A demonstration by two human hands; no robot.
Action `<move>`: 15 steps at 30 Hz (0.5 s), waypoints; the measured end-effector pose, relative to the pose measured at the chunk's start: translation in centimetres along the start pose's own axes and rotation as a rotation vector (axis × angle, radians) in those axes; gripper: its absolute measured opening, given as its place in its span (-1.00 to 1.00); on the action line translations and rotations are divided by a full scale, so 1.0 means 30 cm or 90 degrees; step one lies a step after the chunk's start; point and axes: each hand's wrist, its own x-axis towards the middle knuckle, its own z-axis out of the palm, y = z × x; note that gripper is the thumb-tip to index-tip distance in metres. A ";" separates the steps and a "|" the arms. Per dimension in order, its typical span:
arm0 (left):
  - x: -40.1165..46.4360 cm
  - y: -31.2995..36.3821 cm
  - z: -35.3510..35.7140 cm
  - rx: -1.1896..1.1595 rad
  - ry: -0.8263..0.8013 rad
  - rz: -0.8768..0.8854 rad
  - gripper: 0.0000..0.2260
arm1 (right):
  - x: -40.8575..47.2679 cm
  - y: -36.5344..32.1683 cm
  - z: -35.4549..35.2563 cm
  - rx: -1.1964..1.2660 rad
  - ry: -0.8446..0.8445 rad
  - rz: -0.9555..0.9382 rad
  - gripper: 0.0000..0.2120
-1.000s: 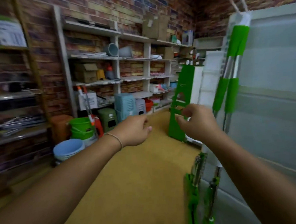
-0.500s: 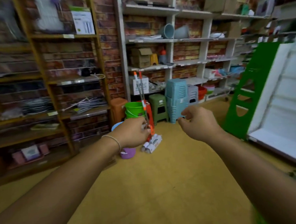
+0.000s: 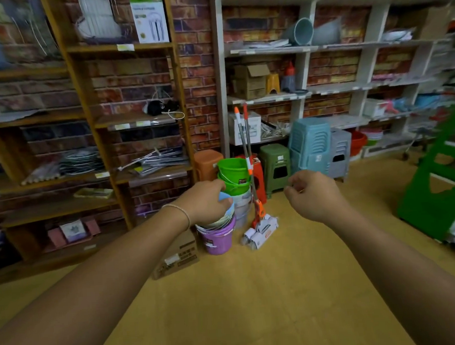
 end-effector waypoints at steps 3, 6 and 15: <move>0.150 0.019 0.000 -0.002 0.015 0.008 -0.65 | 0.143 0.039 -0.003 -0.005 -0.005 -0.015 -0.77; 0.286 0.035 0.013 0.009 0.019 0.023 -0.62 | 0.259 0.074 -0.001 -0.007 -0.016 -0.026 -0.75; 0.692 0.049 0.092 -0.004 0.000 0.060 -0.63 | 0.585 0.184 0.051 -0.059 -0.045 -0.049 -0.68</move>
